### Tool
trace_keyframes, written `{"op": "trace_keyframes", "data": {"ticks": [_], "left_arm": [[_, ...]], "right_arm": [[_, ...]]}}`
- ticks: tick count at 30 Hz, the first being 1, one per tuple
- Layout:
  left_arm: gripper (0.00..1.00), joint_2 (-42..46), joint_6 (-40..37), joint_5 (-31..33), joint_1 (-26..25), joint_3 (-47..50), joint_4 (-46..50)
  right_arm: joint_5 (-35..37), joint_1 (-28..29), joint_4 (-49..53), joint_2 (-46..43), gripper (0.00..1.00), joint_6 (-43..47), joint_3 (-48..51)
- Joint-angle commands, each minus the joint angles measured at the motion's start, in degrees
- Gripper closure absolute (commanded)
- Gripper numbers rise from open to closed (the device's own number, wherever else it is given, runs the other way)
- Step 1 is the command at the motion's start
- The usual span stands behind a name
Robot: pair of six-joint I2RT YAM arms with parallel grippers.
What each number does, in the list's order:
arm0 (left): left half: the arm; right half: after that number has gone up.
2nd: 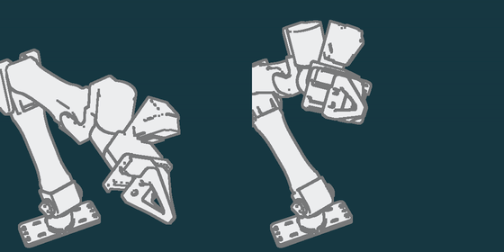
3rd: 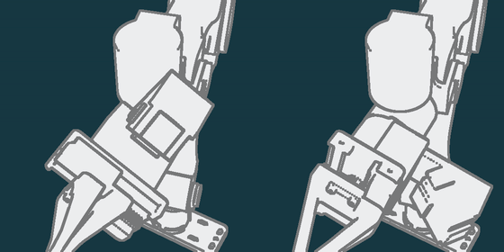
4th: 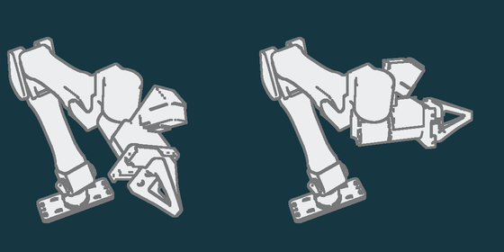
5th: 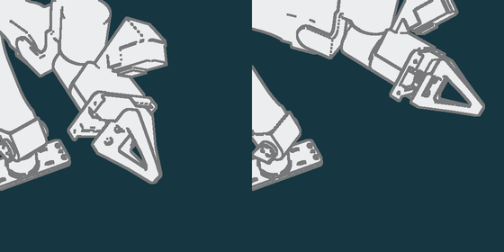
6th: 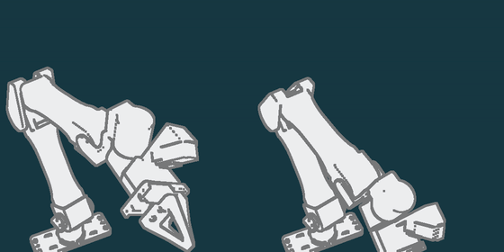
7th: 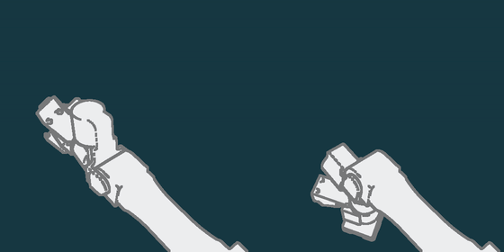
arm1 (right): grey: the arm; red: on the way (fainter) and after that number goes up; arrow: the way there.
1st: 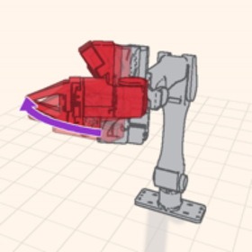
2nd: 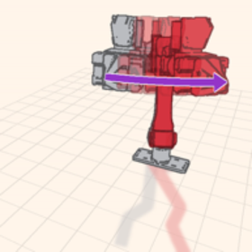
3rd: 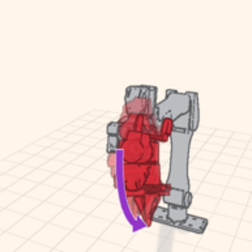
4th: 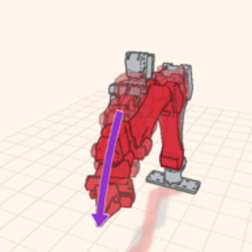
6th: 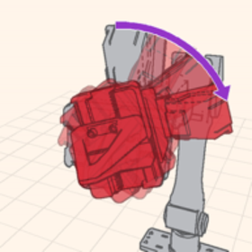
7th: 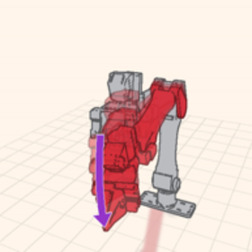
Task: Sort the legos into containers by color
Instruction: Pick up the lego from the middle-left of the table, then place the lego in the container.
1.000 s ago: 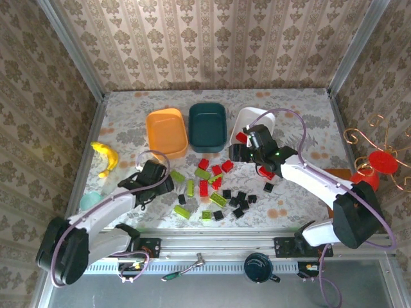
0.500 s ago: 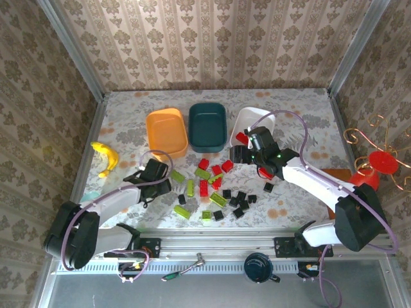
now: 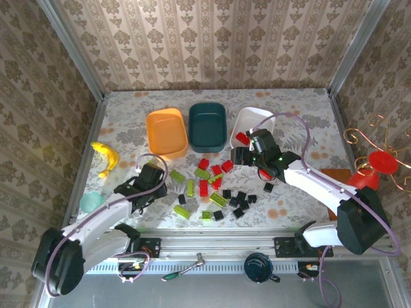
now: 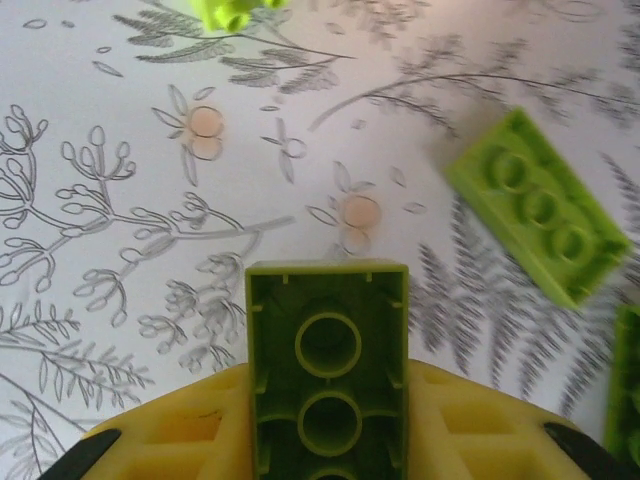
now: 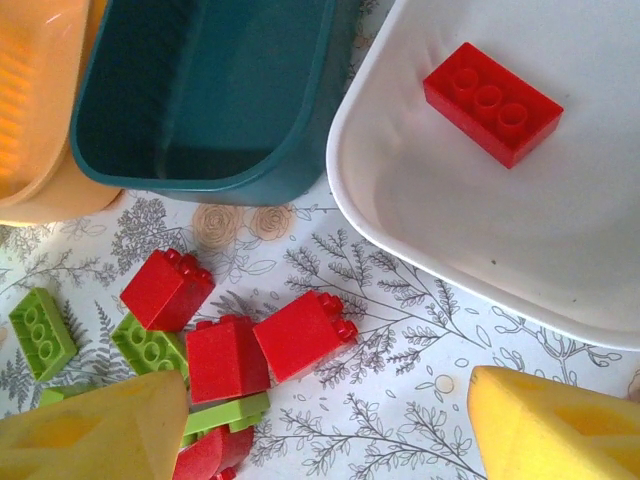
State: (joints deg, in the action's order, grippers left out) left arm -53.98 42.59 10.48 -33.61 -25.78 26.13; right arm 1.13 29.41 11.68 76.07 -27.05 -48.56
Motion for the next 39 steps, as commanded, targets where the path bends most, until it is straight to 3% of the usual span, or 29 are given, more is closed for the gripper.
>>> {"op": "trace_keyframes", "data": {"ticks": [1,6,15,25,31,33,35,39], "left_arm": [[0.78,3.9,1.4,3.0,-4.0,-5.6,6.6],[0.77,-1.5,-3.9,1.4,-2.8,-16.7,4.0],[0.79,-35.3,-12.1,-5.8,-2.5,-46.9,-2.9],[0.80,-69.5,-14.8,-6.7,-1.0,-83.6,7.4],[0.80,-80.4,-13.3,-7.6,-0.3,-94.8,12.5],[0.76,-82.3,-13.1,-8.2,-0.4,-96.8,13.0],[0.60,-83.2,-12.6,-8.3,-0.5,-97.9,12.9],[0.46,-81.5,-12.7,-8.6,-0.9,-97.8,11.9]], "right_arm": [[1.6,0.0,-1.1,-2.1,0.24,-0.9,1.0],[1.2,0.0,-1.8,-1.9,0.24,-1.8,1.5],[2.6,0.0,-0.4,-2.3,0.24,-2.5,3.2],[3.3,0.0,2.9,-5.8,0.24,-2.5,4.7],[3.8,0.0,4.0,-7.6,0.24,-2.5,4.6],[3.6,0.0,3.9,-8.0,0.24,-2.7,4.6],[3.5,0.0,4.0,-8.2,0.23,-2.9,4.6],[3.4,0.0,4.4,-8.7,0.22,-3.3,4.8]]}}
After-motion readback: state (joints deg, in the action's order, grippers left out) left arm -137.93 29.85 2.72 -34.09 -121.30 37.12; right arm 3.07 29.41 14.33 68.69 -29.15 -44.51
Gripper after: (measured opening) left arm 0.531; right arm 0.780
